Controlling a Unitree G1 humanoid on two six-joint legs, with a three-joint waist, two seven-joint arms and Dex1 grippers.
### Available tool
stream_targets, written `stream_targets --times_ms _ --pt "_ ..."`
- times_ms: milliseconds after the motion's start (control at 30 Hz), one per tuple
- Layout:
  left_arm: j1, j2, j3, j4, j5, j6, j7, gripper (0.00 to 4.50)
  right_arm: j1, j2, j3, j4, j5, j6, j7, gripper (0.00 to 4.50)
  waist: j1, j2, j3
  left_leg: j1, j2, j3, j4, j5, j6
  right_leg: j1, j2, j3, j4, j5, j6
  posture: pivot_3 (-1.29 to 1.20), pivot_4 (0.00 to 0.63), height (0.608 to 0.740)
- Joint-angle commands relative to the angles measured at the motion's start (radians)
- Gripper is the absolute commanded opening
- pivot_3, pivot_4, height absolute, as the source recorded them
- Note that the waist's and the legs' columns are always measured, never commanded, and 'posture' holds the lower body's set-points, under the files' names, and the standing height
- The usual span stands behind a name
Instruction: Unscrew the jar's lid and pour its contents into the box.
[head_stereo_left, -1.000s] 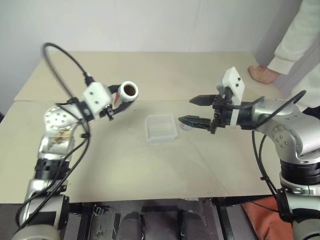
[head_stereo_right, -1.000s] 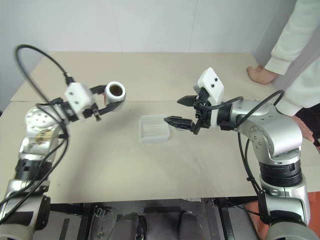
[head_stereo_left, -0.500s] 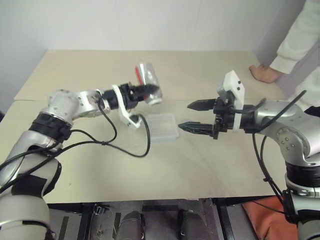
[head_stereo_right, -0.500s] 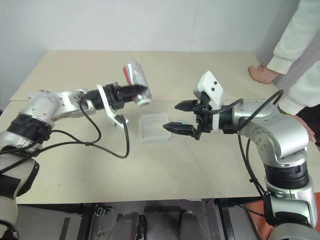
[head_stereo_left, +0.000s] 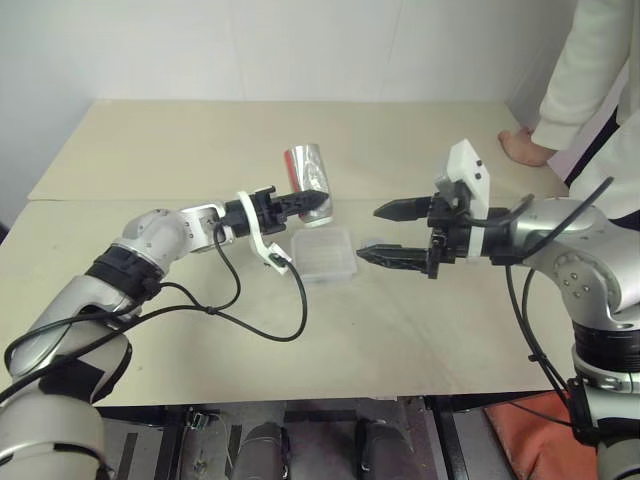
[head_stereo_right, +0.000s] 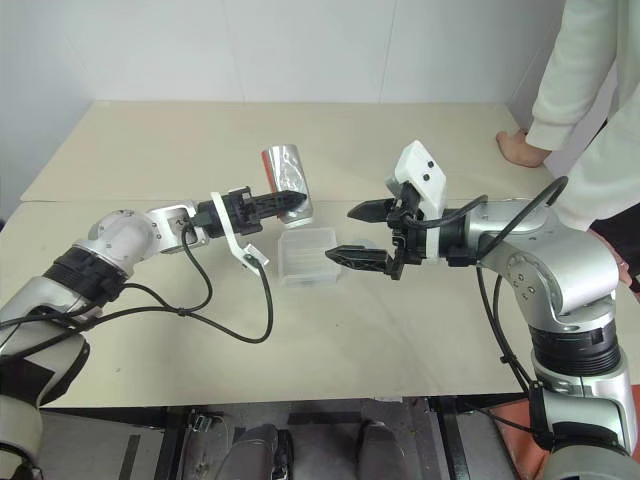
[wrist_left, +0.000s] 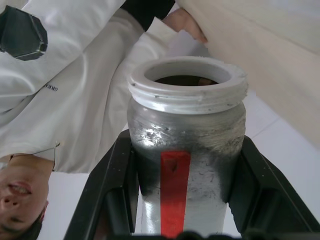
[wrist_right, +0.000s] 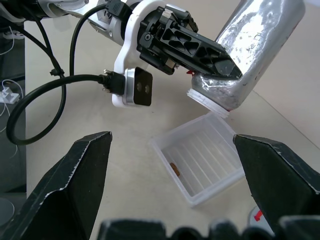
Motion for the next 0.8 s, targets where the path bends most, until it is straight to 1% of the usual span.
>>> stream_targets --times_ms 33,133,167,267,367,467,533,600,667,800 --pt "0.002 0.017 0.053 -0.007 -0.083 0.000 -0.037 1.99 -0.016 -0.018 -0.008 -0.014 -0.002 -0.034 0.006 4.48 0.000 0.000 0.000 0.000 0.000 0.000 0.000 0.000 0.000 0.000 0.000 0.000 0.000 0.000 0.000 0.00 0.150 0.740" --pt "0.042 0.021 0.128 0.041 -0.269 -0.036 -0.161 1.99 -0.011 -0.020 -0.006 -0.012 -0.004 -0.043 0.007 4.48 0.000 0.000 0.000 0.000 0.000 0.000 0.000 0.000 0.000 0.000 0.000 0.000 0.000 0.000 0.000 0.00 0.150 0.740" --pt "0.067 0.018 0.167 0.048 -0.357 -0.037 -0.227 1.99 -0.007 -0.020 -0.006 -0.013 -0.006 -0.046 0.006 4.48 0.000 0.000 0.000 0.000 0.000 0.000 0.000 0.000 0.000 0.000 0.000 0.000 0.000 0.000 0.000 0.00 0.150 0.740" --pt "0.115 0.018 0.247 0.057 -0.553 -0.081 -0.342 1.99 0.003 -0.022 -0.005 -0.012 -0.012 -0.059 0.004 4.48 -0.001 0.000 0.000 0.000 0.000 0.000 0.001 0.000 0.000 0.000 0.000 0.000 0.001 0.000 0.000 0.00 0.150 0.740" --pt "0.207 -0.009 0.353 -0.002 -0.823 -0.029 -0.548 1.99 0.012 -0.024 -0.005 -0.016 -0.017 -0.065 -0.004 4.48 -0.002 0.000 0.000 0.000 0.000 0.000 0.001 0.000 0.000 0.000 0.000 0.000 0.000 0.000 0.000 0.00 0.150 0.740" --pt "0.312 -0.047 0.463 -0.132 -1.096 0.106 -0.752 1.99 0.017 -0.024 -0.001 -0.016 -0.023 -0.070 -0.010 4.48 -0.003 0.000 0.000 0.000 0.000 0.000 0.002 0.000 0.000 0.000 0.000 0.000 0.001 0.000 0.000 0.00 0.150 0.740" --pt "0.357 -0.066 0.514 -0.206 -1.201 0.195 -0.836 1.99 0.019 -0.023 -0.001 -0.017 -0.024 -0.071 -0.013 4.48 -0.002 0.000 0.000 0.000 0.000 0.000 0.003 0.000 0.000 0.000 0.000 0.000 0.002 0.000 0.000 0.00 0.150 0.740" --pt "0.406 -0.100 0.584 -0.301 -1.353 0.342 -0.918 1.99 0.024 -0.023 -0.004 -0.021 -0.023 -0.069 -0.016 4.48 -0.002 0.000 0.000 0.000 0.000 0.000 0.004 0.000 0.000 0.001 0.000 0.000 0.003 0.000 0.000 0.00 0.150 0.740" --pt "0.448 -0.139 0.654 -0.393 -1.500 0.494 -0.972 1.99 0.029 -0.020 -0.010 -0.026 -0.019 -0.066 -0.020 4.48 -0.003 0.000 0.000 0.000 0.000 -0.001 0.006 0.000 0.000 0.002 0.000 0.000 0.003 0.000 0.000 0.00 0.150 0.740" --pt "0.518 -0.217 0.750 -0.538 -1.662 0.722 -0.977 1.99 0.034 -0.019 -0.015 -0.030 -0.013 -0.066 -0.024 4.48 -0.003 0.000 0.000 0.001 0.000 -0.001 0.008 0.000 0.000 0.002 0.000 0.001 0.006 0.000 0.000 0.00 0.150 0.740"
